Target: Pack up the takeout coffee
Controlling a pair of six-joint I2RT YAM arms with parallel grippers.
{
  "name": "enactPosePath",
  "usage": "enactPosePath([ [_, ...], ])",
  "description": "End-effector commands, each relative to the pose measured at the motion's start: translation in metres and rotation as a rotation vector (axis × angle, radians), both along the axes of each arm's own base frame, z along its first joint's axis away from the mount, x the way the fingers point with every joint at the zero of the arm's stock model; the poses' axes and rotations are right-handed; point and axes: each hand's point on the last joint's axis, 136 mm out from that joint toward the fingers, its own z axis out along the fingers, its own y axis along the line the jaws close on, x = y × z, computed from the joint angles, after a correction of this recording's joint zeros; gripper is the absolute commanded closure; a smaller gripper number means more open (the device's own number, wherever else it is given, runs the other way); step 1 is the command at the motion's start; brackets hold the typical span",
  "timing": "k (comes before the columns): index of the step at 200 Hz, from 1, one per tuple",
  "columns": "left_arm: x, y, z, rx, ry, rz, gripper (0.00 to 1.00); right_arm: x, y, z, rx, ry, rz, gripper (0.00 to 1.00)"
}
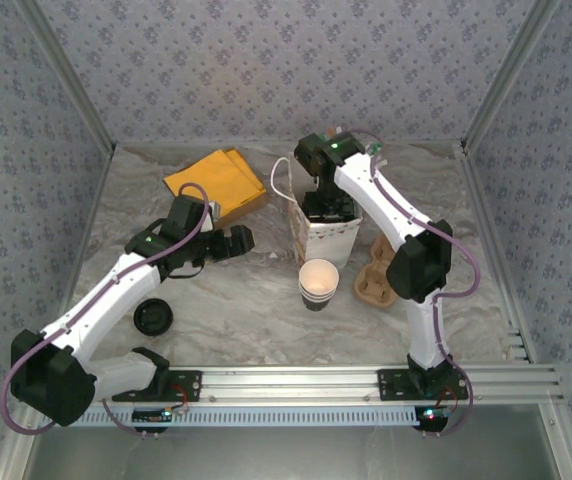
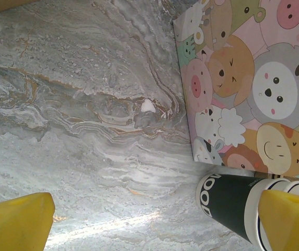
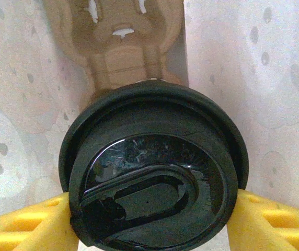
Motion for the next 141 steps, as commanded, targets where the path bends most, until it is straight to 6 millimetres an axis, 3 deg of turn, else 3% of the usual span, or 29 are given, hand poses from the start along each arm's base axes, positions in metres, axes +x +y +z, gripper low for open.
enactPosePath([
  [1, -0.0041, 0.0007, 0.0044, -0.013, -0.003, -0.007, 0.0, -0.0062, 0.0018, -0.0078, 0.002, 0.028, -0.004, 0.33],
  [141, -0.005, -0.0007, 0.0022, -0.02, 0.003, -0.01, 0.0, -0.0148, 0.0098, -0.0074, 0.018, 0.028, -0.006, 0.33],
])
